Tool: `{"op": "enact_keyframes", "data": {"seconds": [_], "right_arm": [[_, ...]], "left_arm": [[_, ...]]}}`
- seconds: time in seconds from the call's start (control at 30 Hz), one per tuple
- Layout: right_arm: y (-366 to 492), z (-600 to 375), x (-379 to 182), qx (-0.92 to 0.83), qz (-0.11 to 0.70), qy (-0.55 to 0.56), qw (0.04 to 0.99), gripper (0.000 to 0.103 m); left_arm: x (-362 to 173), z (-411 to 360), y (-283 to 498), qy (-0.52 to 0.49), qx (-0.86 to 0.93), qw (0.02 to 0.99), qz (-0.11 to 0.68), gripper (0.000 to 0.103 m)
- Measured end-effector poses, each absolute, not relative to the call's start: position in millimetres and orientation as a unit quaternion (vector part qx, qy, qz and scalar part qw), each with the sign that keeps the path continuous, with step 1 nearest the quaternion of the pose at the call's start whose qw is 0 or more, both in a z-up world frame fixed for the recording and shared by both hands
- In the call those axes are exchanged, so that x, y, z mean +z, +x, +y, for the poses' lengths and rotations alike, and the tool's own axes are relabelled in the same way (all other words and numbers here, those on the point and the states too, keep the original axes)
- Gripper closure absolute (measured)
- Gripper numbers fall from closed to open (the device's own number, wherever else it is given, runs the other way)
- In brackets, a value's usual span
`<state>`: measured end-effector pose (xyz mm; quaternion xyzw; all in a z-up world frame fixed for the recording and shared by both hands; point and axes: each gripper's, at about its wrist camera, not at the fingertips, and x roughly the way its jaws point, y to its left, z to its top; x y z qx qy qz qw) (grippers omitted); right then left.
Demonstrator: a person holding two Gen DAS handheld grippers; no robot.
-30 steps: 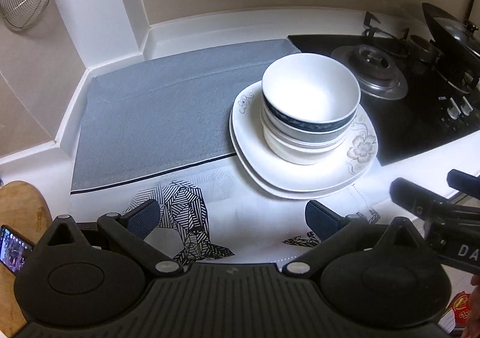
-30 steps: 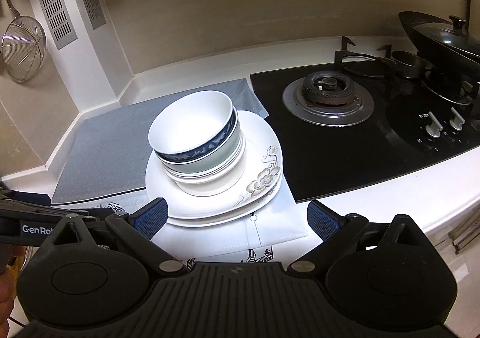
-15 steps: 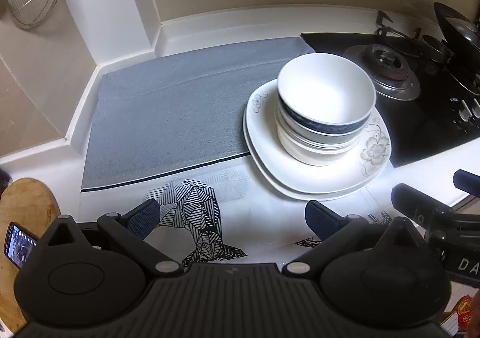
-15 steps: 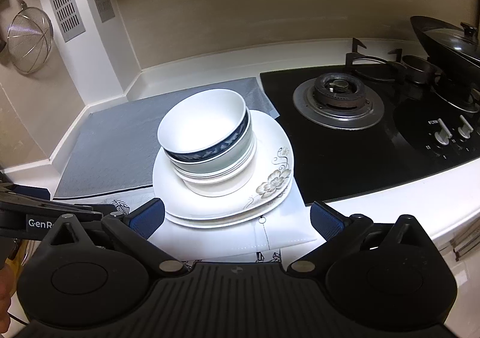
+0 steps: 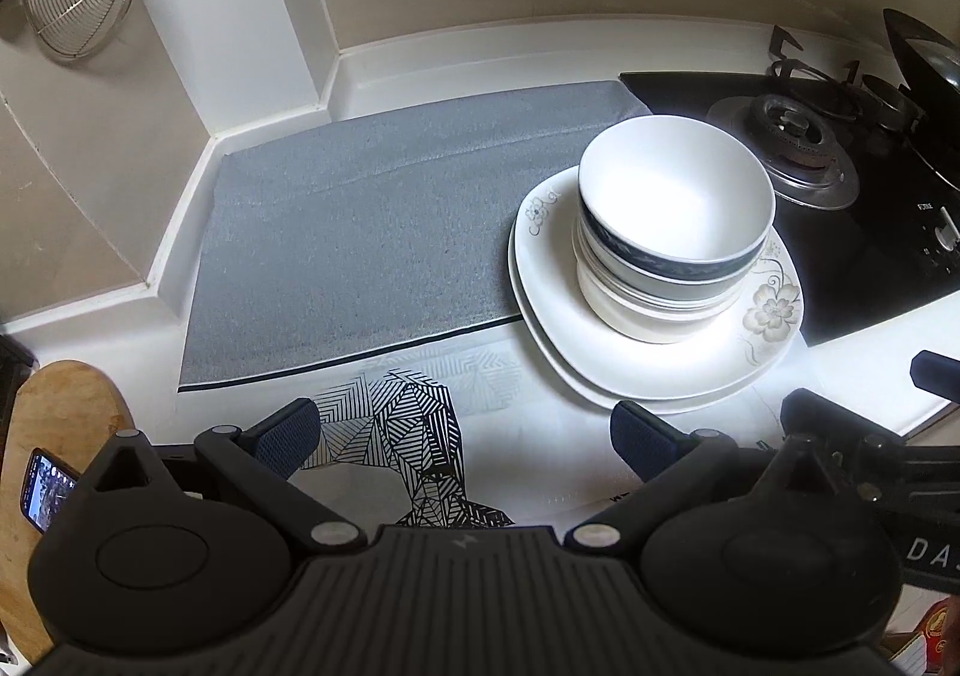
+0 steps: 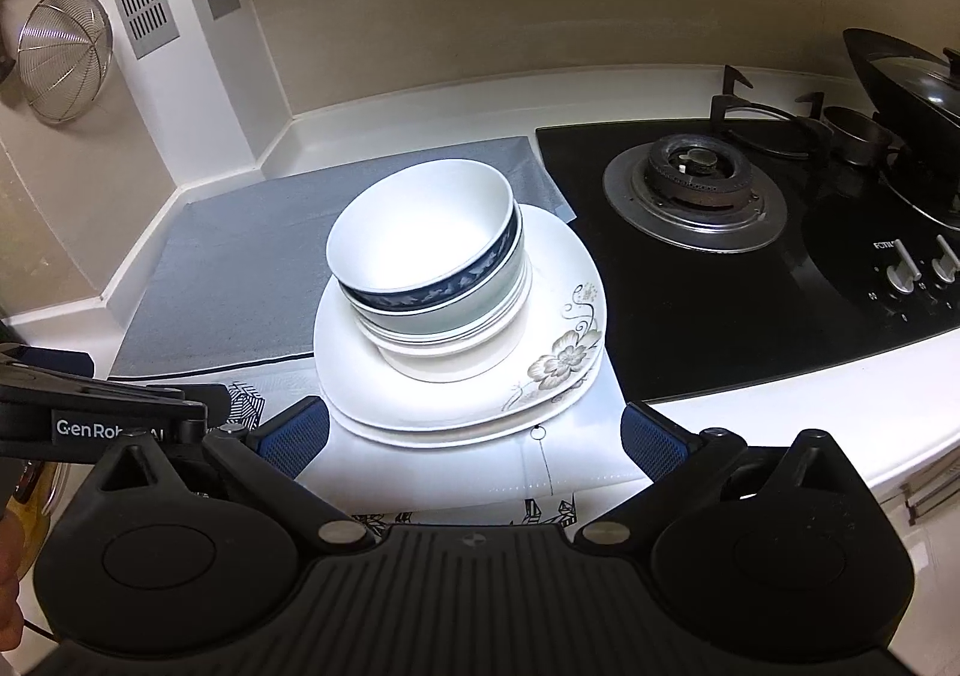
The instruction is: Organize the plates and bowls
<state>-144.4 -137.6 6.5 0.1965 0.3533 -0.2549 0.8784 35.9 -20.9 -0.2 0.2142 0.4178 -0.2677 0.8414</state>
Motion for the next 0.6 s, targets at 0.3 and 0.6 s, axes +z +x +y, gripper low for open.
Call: {"op": "enact_keyframes", "data": {"seconds": [0.3,0.6], "right_arm": [[-142.8,-135.8,6.8,-0.256,0.353,0.195,0.878,0.000],[-139.2,-135.1,5.6,-0.253,0.355,0.192,0.879,0.000]], "left_arm": [[-0.8,-21.1,39.0,0.220,-0.267,0.841,0.417,0.000],[-0.9,-20.1,40.3,0.221,-0.266,0.842,0.414,0.000]]}}
